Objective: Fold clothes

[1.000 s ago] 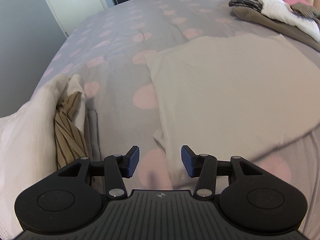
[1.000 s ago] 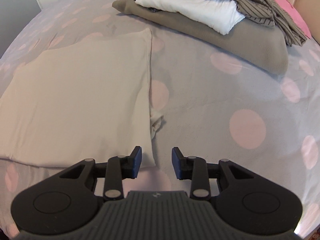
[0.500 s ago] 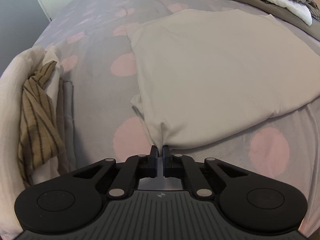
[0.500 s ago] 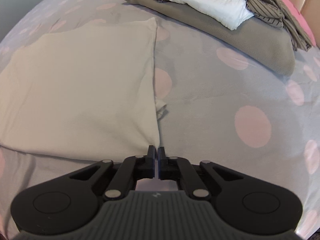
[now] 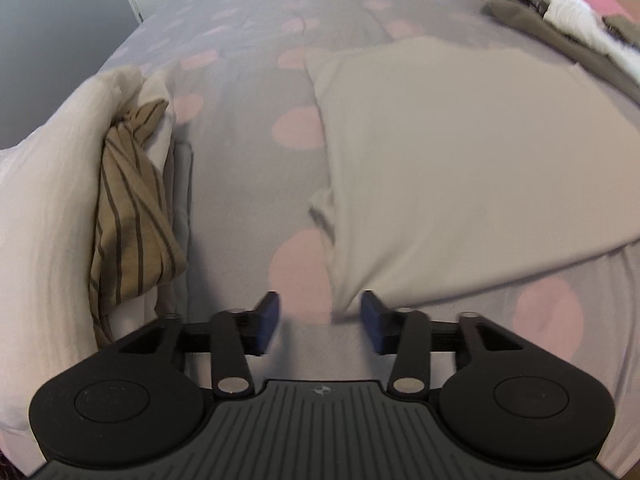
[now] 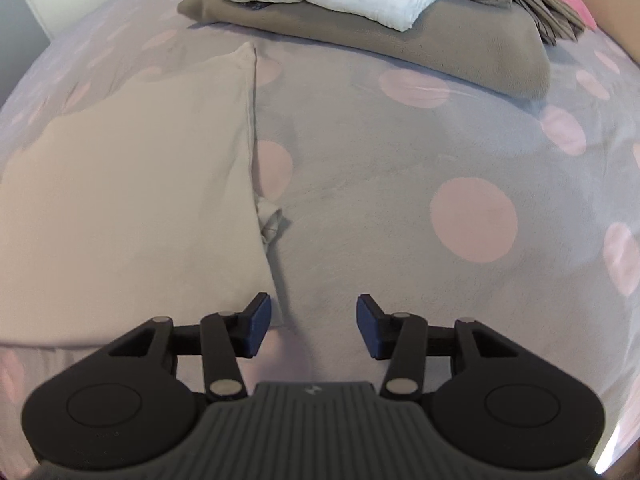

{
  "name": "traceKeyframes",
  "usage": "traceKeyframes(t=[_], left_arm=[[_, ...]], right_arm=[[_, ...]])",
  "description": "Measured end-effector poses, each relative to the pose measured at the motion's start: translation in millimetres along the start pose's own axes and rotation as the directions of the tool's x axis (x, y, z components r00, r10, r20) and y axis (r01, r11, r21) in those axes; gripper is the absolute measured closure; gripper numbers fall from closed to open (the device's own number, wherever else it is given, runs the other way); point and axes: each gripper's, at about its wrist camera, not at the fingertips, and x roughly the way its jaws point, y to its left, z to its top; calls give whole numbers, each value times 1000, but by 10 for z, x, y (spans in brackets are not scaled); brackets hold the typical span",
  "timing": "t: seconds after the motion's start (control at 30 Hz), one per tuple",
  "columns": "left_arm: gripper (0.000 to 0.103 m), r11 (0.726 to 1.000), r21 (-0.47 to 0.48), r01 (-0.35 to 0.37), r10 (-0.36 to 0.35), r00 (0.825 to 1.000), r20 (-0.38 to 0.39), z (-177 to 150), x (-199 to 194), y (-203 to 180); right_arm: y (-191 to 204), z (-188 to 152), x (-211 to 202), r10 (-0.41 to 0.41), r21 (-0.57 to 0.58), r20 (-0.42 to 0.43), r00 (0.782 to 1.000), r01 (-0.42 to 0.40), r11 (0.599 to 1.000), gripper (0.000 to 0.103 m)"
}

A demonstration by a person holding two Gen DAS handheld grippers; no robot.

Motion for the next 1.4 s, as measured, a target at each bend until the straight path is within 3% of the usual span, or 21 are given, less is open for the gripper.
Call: traceKeyframes(t=[0.13,0.3,0.67,0.8,0.87,0.93,1.0,1.4], left_arm=[[45,996,-72,54,-53,999,6,68,28,-2],[45,981,-189,43,-54,997,-54,77,291,106],[45,984,-176,-8,-6,997,-81,125,484,20],[53,988,-156,-13,1,997,-80,149,496,-29],[63,989,-147,-7,-5,997,-81,163,493,-61],[84,990,-139,15,-26,996,-82,182,482,-99],[98,991,-131,23,-35,996,-87,213,470,-146],[101,989,-147,34,-46,996,-77,460,-3,-58]], right_arm=[[20,22,-3,79,42,-1,997,-79,996,50],[67,14,97,83,56,-23,996,-82,995,49],[209,-14,268,63,45,-47,997,-61,997,49],[282,-19,278,49,14,-33,998,-48,999,56],[322,-16,274,52,-2,-25,998,-52,999,70],[367,-18,257,58,-12,-17,998,-58,998,86],[411,-13,228,58,-13,-11,998,-58,998,90],[468,262,-245,97,66,-12,995,-96,993,92]])
